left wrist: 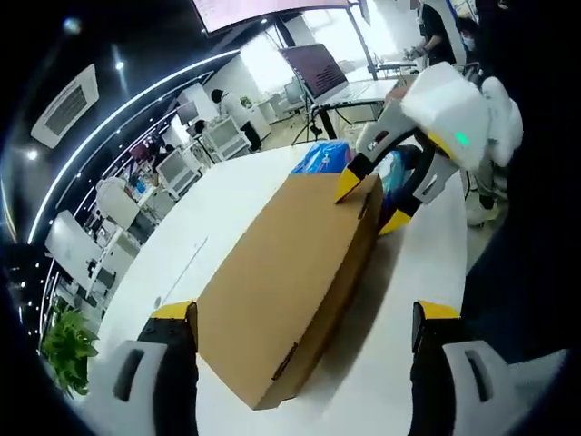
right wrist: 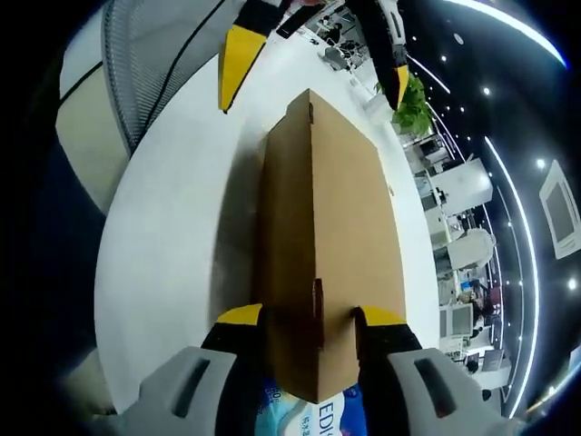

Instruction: Operate the shoe box by opening the lid, removing the specified soft item, and placing it in the target area until the item is outside and the box remains undamaged.

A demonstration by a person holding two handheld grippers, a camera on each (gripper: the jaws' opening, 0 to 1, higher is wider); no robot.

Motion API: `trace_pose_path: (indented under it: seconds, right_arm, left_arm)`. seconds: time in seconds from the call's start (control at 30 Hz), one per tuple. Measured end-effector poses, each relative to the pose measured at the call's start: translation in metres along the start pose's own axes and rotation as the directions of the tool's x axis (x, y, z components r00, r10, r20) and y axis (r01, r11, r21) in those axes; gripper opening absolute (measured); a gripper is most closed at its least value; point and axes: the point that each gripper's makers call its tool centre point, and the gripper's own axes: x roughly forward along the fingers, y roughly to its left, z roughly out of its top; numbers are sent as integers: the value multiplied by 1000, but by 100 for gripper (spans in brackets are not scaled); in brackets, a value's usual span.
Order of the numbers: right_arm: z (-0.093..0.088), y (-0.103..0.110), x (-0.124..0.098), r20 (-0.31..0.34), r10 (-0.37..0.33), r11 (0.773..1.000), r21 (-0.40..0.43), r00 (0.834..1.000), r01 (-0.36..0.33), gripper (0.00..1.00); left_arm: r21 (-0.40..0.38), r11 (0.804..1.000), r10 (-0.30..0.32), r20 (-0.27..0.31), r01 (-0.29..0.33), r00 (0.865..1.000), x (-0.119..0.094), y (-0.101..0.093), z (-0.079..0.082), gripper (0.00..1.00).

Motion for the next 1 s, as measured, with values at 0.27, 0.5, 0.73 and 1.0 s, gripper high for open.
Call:
trace_pose_path:
  seconds: [0.27,0.5,0.73,1.0]
  right_arm:
    - [0,-1,2,9,-11,1000,4,1000,11,36]
    - [0,-2,1,-6,-8,1000,21,1000,8,36]
    - [1,-2,2,-22,-7,999,31,1000,7,37]
    - [2,-2,1,-51,-13,999,47,999,16,36]
  left_arm:
    - [-110,994,36,98,-25,995,-25,14,29,99]
    - [-240,970,53,119,-23,992,-44,38,23,99]
    - [-374,925,-6,165,68,986,-55,33,24,99]
    - [-445,892,-19,146,83,989,-40,36,-14,99]
